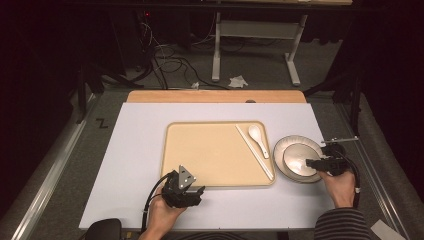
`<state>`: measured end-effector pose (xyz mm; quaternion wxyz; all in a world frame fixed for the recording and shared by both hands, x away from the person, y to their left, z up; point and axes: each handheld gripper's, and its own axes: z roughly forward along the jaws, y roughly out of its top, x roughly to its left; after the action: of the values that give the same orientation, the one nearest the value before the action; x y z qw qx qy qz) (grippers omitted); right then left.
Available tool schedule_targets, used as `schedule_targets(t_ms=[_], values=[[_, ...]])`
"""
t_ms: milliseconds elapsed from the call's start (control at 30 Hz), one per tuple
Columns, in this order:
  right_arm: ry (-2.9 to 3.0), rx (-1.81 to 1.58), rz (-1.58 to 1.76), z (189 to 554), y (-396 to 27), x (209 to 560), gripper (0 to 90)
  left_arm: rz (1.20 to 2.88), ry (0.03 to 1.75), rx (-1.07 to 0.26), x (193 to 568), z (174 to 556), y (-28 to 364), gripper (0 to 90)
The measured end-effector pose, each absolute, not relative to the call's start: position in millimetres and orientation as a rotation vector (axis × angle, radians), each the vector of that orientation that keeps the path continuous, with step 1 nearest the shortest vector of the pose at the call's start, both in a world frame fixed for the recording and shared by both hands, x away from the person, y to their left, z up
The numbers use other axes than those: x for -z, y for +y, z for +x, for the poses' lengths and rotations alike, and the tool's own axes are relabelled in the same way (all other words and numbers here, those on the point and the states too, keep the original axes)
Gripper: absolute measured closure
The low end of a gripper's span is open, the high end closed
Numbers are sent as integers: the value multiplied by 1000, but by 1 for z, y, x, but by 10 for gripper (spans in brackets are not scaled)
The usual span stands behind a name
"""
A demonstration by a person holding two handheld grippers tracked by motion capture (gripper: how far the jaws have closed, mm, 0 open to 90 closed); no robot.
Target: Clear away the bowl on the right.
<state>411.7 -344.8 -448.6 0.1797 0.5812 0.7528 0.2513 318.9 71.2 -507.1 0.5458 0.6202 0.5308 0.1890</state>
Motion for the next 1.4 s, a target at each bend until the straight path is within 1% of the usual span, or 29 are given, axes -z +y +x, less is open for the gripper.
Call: schedule_targets(t_ms=[200, 500, 733, 1200, 1400], values=[[2170, -684, 1669, 416, -345, 455, 750, 1482, 1247, -446, 507, 317, 71, 301], [2198, -652, 1685, 422, -343, 460, 816, 1467, 1249, -453, 507, 315, 73, 304], [2216, -655, 1683, 426, -344, 461, 841, 1458, 1264, -468, 506, 313, 77, 305], [2250, -815, 1707, 436, -351, 456, 842, 1435, 1294, -495, 507, 310, 84, 306], [2265, -800, 1663, 438, -346, 453, 842, 1430, 1300, -502, 507, 308, 86, 306]])
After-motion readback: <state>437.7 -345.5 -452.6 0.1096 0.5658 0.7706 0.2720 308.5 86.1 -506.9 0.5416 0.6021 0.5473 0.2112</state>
